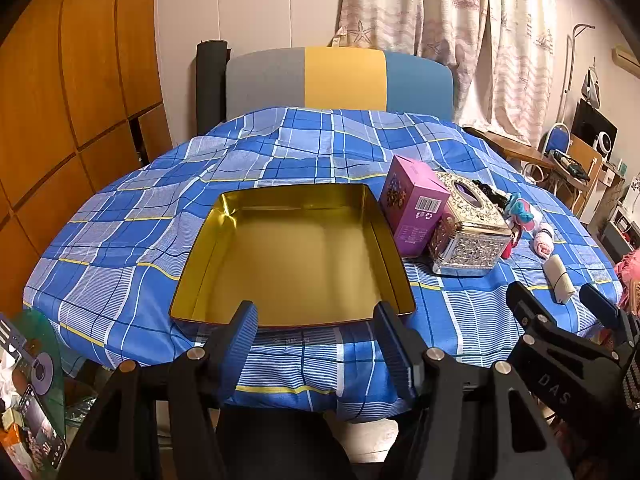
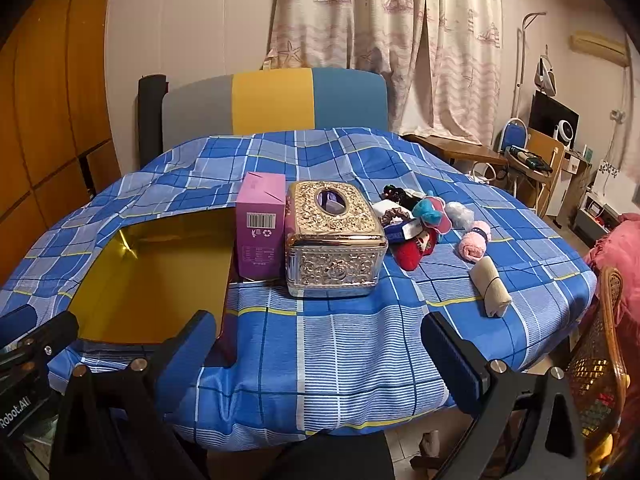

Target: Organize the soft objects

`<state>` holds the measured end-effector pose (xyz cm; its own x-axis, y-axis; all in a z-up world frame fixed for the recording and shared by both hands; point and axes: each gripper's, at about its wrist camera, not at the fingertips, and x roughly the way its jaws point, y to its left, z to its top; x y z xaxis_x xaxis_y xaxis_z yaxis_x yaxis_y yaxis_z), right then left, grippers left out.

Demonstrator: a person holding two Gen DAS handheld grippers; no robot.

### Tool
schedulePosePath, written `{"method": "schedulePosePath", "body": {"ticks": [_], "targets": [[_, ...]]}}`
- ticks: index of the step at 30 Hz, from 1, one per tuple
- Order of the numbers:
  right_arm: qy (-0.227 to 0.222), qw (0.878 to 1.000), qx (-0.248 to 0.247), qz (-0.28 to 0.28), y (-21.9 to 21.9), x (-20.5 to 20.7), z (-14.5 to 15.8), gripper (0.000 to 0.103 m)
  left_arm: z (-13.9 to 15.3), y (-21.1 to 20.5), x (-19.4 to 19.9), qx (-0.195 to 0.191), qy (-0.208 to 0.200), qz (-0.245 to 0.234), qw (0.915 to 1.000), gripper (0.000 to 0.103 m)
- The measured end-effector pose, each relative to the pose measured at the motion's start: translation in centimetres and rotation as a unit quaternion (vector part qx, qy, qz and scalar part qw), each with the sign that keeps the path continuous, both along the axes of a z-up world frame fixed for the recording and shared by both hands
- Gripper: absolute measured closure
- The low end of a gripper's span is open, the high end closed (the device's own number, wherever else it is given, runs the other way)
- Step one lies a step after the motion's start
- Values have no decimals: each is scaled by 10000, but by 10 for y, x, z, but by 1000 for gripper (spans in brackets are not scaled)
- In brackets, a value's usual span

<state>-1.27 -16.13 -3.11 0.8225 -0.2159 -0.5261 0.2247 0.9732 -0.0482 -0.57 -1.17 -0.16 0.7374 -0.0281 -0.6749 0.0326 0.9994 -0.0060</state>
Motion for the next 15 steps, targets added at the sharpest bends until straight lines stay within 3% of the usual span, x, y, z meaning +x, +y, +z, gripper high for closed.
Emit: {"method": "schedulePosePath", "body": {"ticks": [15], "targets": [[18, 10000, 33, 3, -2, 1, 0, 0, 0, -1, 1, -7, 1, -17, 10000, 42]]}}
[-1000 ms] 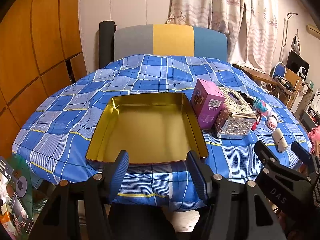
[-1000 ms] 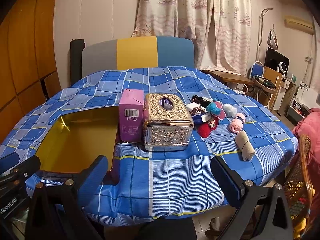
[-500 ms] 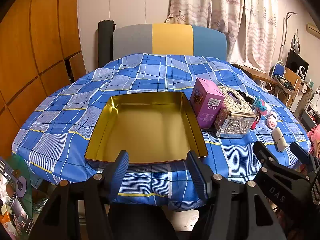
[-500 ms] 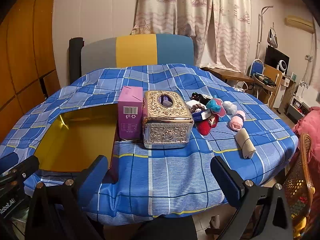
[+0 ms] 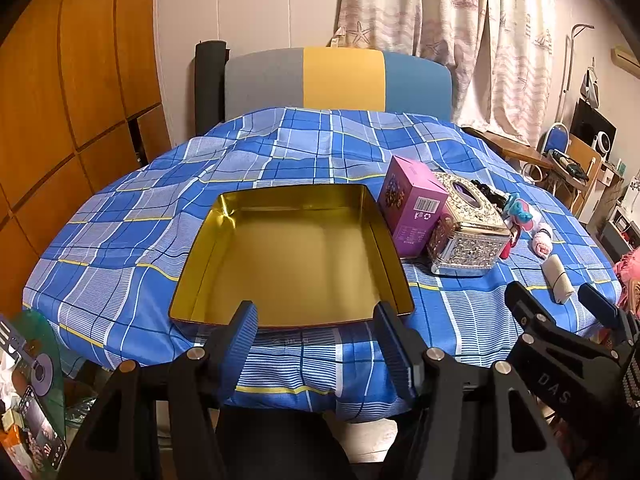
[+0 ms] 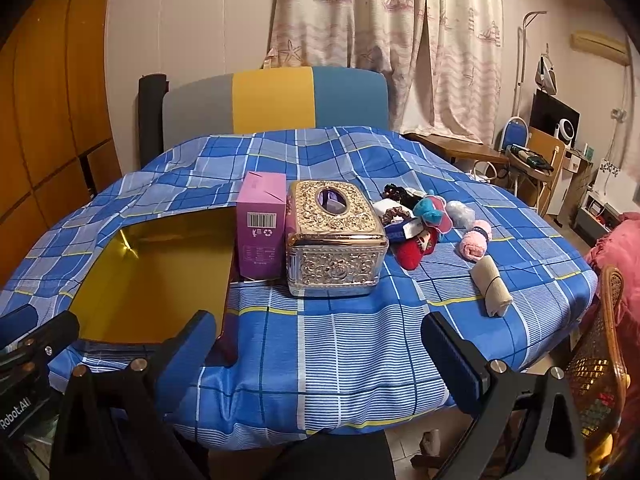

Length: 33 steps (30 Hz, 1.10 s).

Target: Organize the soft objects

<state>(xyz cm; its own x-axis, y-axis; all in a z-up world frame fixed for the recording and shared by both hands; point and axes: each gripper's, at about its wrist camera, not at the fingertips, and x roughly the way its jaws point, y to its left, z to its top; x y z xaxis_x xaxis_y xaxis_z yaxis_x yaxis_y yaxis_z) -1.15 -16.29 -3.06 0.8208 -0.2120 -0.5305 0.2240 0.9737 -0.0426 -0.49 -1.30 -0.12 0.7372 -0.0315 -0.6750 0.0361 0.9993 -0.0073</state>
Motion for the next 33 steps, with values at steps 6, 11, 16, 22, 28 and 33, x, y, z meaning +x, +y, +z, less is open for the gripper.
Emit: {"method": "schedulePosePath", "body": {"ticks": [6, 11, 16, 22, 28, 33], "targets": [[75, 10000, 7, 31, 1, 2, -2, 0, 0, 0, -1, 6, 8, -14, 10000, 42], [59, 10000, 6, 15, 1, 2, -3, 0, -1, 1, 0, -7, 30, 6, 10000, 42], [70, 10000, 23, 12, 0, 2, -3, 0, -2, 2, 1, -13, 58, 15, 10000, 42], [6, 10000, 63, -39, -4, 1, -1, 0, -3, 2, 2, -10, 81, 10, 10000, 42], [81, 9998, 177, -78, -12, 6, -2, 0, -4, 0, 5, 0, 103, -25, 9999, 42], [-134, 9995, 272, -111, -29, 8, 2, 0, -13, 5, 10, -632, 311, -577, 9958, 42]]}}
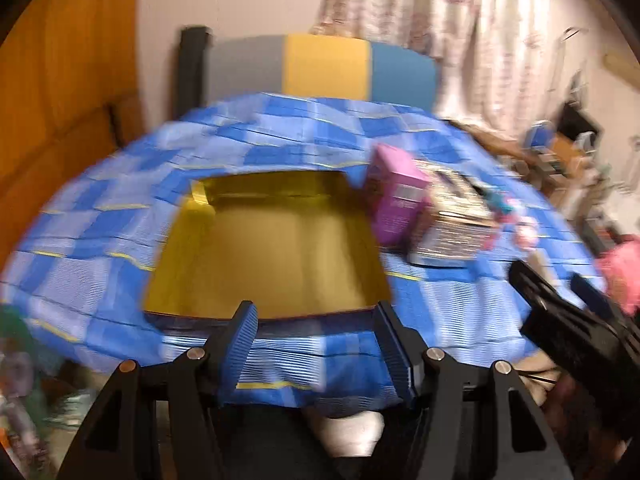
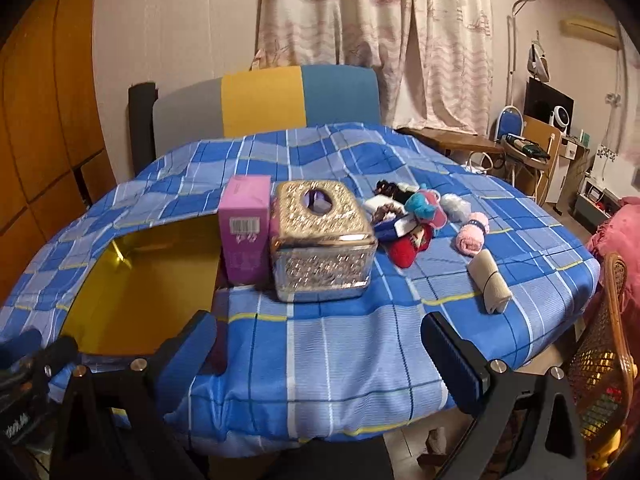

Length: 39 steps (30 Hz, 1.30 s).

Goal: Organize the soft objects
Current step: 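Grasp the beige rolled cloth with the right tool while the left tool reaches toward the blue plush doll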

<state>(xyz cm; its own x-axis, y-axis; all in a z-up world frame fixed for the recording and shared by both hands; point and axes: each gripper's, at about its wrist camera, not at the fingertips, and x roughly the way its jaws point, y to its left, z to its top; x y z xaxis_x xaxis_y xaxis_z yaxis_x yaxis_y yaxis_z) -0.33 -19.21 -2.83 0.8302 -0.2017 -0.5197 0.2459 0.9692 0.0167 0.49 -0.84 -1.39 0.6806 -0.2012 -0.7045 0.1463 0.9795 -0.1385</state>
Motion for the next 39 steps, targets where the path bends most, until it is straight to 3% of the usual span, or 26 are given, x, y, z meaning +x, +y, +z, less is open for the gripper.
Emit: {"method": "schedulePosePath", "body": {"ticks": [2, 4, 8, 12, 16, 21, 26, 28, 30, 32, 37, 39], "targets": [[-128, 9999, 62, 27, -17, 1, 4, 0, -5, 2, 4, -576, 167, -404, 9974, 42], [-207, 9998, -66, -31, -35, 5, 5, 0, -9, -4, 7, -763, 289, -682, 9943, 42], [353, 9987, -196, -297, -89, 23, -6, 0, -9, -31, 11, 4, 211, -912, 9956, 42], [688, 9940, -431, -727, -155, 40, -15, 0, -1, -50, 19, -47, 102, -1406, 9900, 42], [1251, 9889, 334, -732, -230, 70, -29, 2, 9, -74, 37, 105, 31, -1754, 9844, 42], [1890, 9760, 828, -699, -287, 108, -52, 18, 9, -100, 57, 15, 400, -2084, 9772, 42], [2419, 9657, 905, -257, -295, 136, -79, 27, 8, -141, 68, 147, 576, -2430, 9682, 42], [2623, 9607, 893, -184, -299, 144, -92, 36, 10, -154, 73, 175, 581, -2503, 9663, 42], [2634, 9617, 762, -79, -299, 147, -96, 55, 13, -172, 84, 158, 609, -2558, 9647, 42], [2600, 9642, 512, 81, -298, 148, -93, 85, 18, -190, 96, 97, 631, -2640, 9624, 42], [2004, 9726, 1134, 314, -326, 143, -83, 85, 25, -245, 139, -166, 991, -2887, 9521, 32], [1975, 9670, 1583, 284, -337, 142, -84, 85, 27, -270, 153, -132, 946, -3031, 9482, 29]]}}
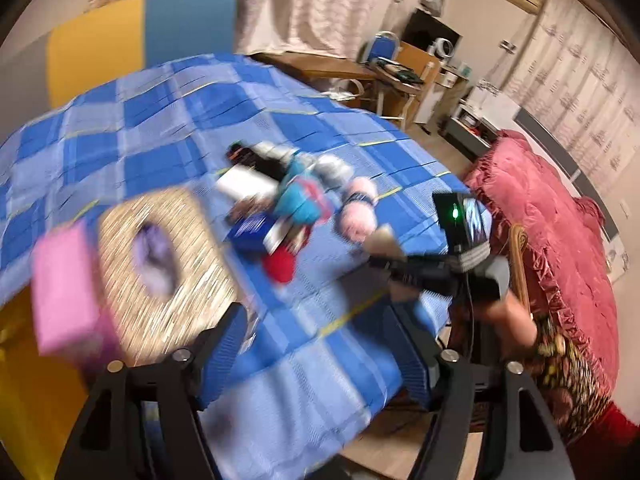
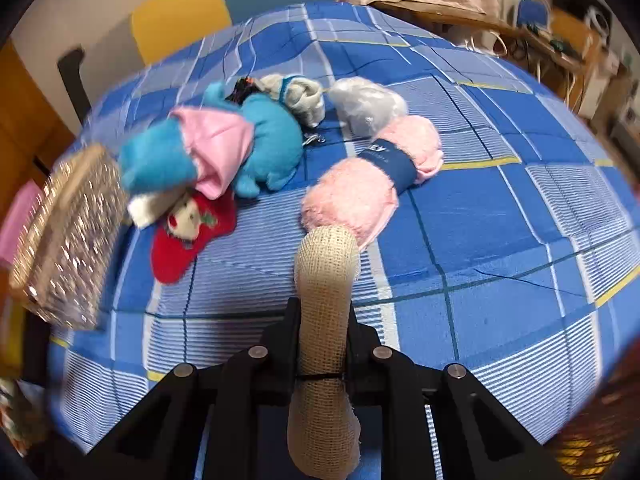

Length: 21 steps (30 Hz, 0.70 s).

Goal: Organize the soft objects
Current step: 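Grasp the beige rolled cloth with the right tool while the left tool reaches toward the blue plush doll, then grasp the blue plush doll in pink dress with the left tool and lift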

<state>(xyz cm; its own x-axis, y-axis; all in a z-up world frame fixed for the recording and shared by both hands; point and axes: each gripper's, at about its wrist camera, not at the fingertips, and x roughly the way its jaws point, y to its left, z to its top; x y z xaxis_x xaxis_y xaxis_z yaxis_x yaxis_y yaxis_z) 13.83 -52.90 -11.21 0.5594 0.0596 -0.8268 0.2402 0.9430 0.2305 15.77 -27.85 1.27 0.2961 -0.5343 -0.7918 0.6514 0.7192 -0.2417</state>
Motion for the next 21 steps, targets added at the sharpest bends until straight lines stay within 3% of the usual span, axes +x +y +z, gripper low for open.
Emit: {"method": "schedulePosePath", "body": {"ticks": [2, 6, 11, 14, 16, 21], "targets": [[-20, 9992, 412, 0, -6, 4, -3, 85, 0, -28, 16, 145, -136, -103, 9997, 28], [45, 9982, 601, -14, -8, 5, -5, 85, -8, -81, 56, 478, -366, -272, 9978, 25], [55, 9963, 854, -19, -8, 6, -5, 85, -32, -130, 107, 677, -219, -243, 9972, 23], [103, 9943, 1063, 19, -10, 7, -7, 85, -54, -154, 128, 982, -214, -174, 9948, 22], [91, 9929, 1183, 34, -10, 8, -8, 85, -70, -164, 137, 1277, -179, -109, 9916, 22], [77, 9923, 1235, 88, -7, 9, -8, 85, -103, -173, 146, 1458, 172, -75, 9891, 22]]}}
